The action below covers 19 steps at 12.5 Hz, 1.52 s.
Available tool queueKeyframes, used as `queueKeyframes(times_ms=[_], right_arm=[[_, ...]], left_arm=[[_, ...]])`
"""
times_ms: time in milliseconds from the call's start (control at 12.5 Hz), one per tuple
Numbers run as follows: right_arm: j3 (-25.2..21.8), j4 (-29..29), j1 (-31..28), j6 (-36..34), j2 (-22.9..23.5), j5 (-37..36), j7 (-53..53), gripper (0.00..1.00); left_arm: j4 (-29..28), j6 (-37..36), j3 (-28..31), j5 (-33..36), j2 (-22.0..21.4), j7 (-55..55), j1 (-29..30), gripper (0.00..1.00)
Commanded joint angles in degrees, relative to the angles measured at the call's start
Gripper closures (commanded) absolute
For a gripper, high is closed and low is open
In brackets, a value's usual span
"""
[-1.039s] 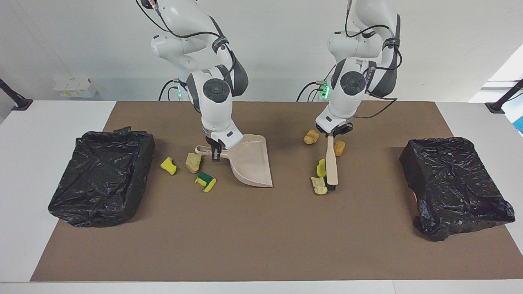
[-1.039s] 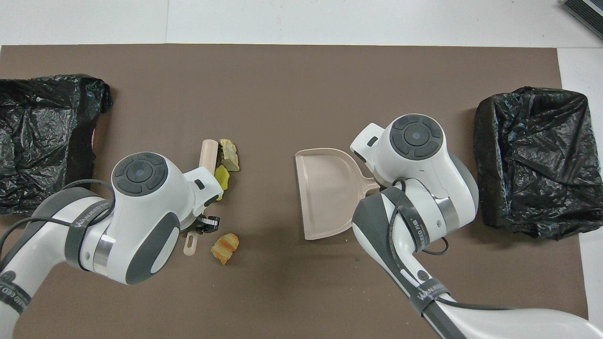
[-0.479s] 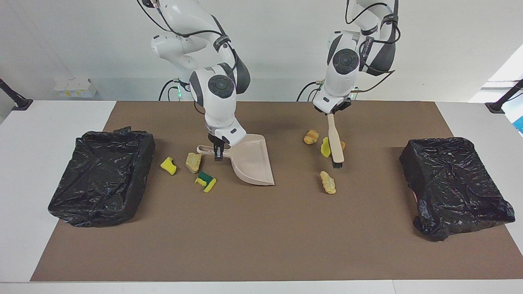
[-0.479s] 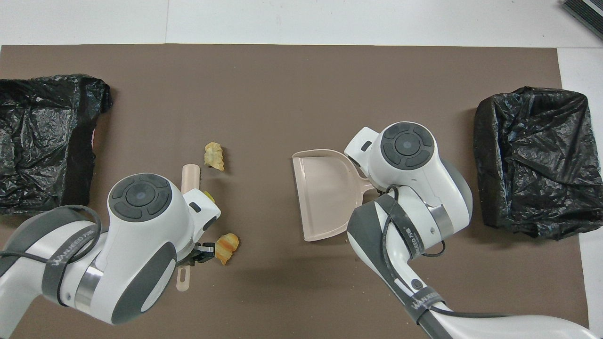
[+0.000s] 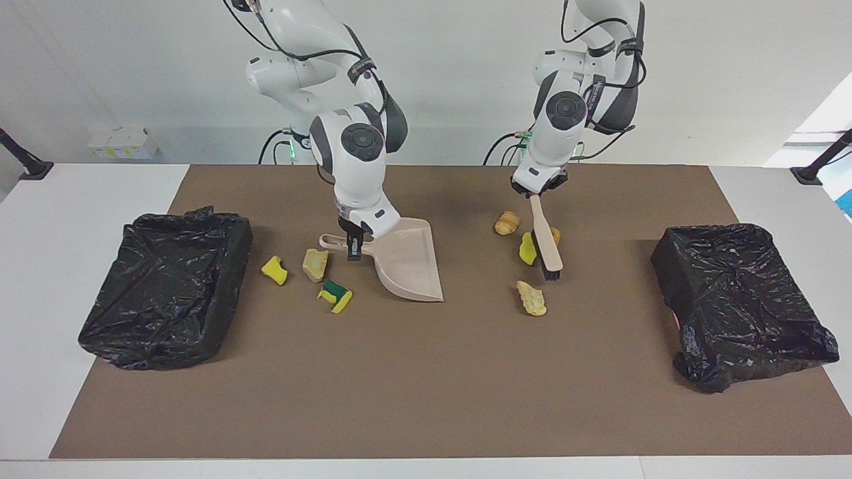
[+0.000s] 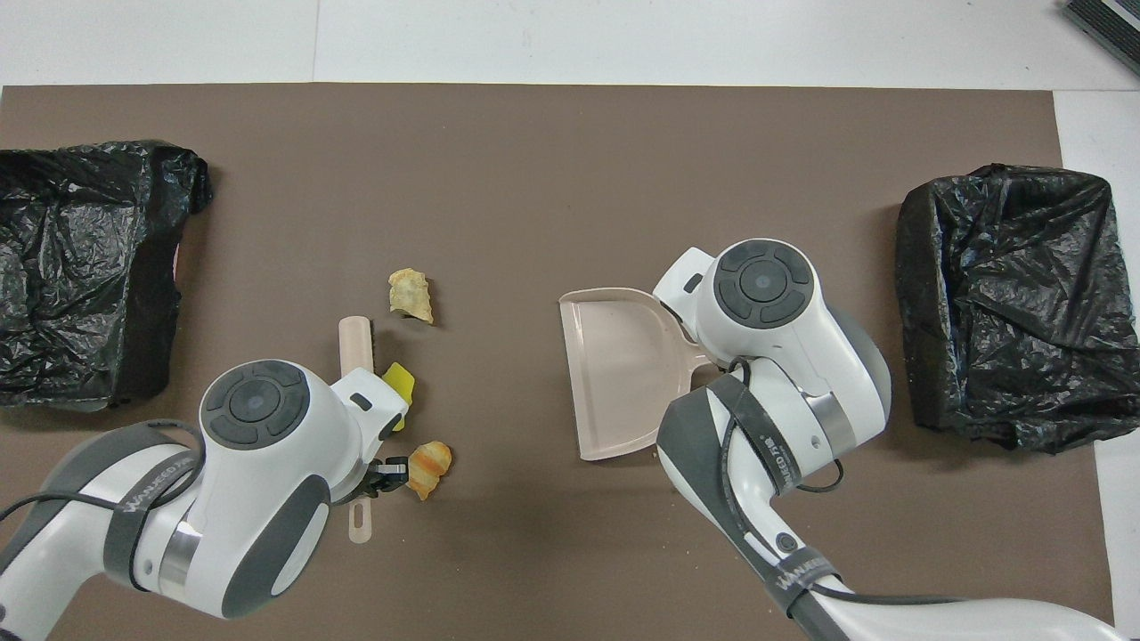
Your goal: Sweep and dump trash in bin
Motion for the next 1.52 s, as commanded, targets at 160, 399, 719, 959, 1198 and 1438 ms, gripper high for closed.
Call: queueKeyframes(times_ms=[160, 399, 719, 959, 1198, 1438], right_arm=[[0.16, -0.86, 1.13, -1.49, -1.18, -3.99, 5.91, 1.0], [0.33, 0.45, 2.71, -0.79, -0.74, -6.98, 14.08, 1.0], [0.42, -1.83, 6.05, -0.61, -1.26, -5.59, 27.6, 1.0], [0.51, -2.01, 7.55, -0.61, -0.91, -3.66, 30.52, 1.0], [0.51, -2.44, 9.92, -0.61, -1.17, -3.3, 37.2, 1.0], [0.51, -2.44, 11.49, -0.96, -1.53, -2.68, 40.54, 1.0]], left_arm=[[-2.57, 0.31, 0.4, -1.02, -1.99, 0.12, 9.01, 1.0], [-3.19, -3.81, 0.4, -0.93, -3.13, -0.32, 9.63, 1.0], [-6.18, -7.24, 0.4, -0.93, -5.95, -0.41, 9.19, 1.0], [-7.58, -8.56, 0.48, -0.67, -7.09, -0.41, 9.72, 1.0], [-10.21, -12.16, 0.4, -0.58, -10.16, -0.5, 8.93, 1.0], [-11.01, -12.7, 0.13, -0.58, -11.13, -5.67, 6.4, 1.0]])
